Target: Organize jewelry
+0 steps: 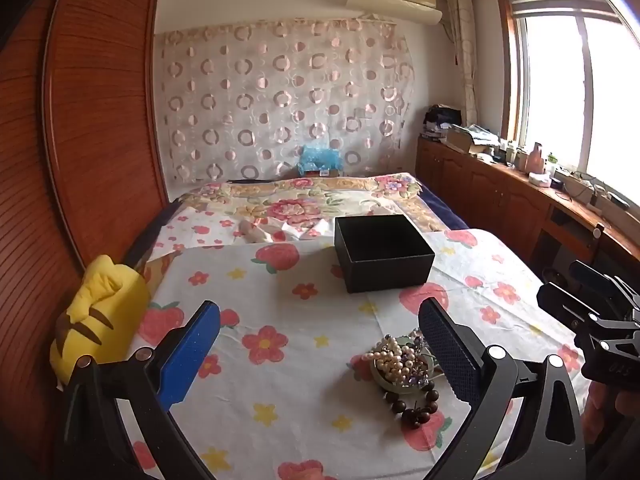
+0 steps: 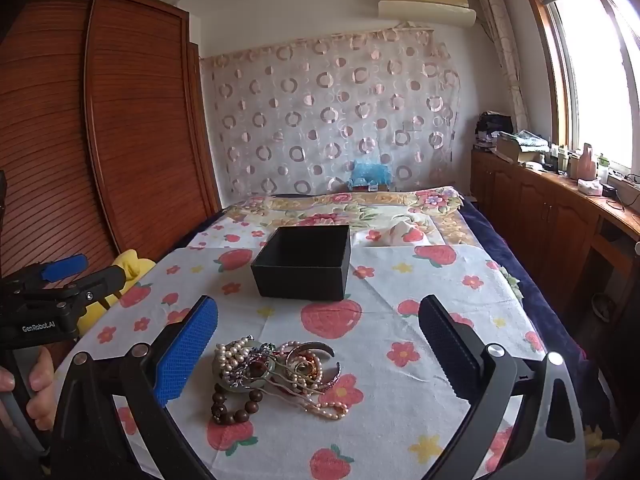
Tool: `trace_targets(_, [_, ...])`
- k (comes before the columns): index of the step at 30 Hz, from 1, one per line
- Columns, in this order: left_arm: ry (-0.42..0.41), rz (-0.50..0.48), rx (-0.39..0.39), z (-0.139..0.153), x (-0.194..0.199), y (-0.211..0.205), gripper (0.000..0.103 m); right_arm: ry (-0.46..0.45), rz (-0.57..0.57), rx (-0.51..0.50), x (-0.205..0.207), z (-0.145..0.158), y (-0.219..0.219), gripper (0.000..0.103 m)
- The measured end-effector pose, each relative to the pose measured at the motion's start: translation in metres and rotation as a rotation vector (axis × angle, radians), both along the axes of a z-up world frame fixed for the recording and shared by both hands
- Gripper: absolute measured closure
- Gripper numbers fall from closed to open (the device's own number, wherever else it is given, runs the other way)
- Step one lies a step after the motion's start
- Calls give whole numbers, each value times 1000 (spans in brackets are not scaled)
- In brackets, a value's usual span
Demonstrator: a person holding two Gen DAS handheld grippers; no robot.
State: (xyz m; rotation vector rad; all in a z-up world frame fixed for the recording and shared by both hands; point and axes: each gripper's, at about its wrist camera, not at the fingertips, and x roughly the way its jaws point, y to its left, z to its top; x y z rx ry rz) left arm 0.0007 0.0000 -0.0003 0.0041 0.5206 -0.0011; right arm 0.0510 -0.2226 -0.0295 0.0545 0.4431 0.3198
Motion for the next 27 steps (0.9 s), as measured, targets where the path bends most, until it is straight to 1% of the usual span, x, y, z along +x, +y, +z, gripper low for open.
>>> trace_targets(27, [-18,0,7,-1,0,0,7,-4,-1,-3,0,0,1,2])
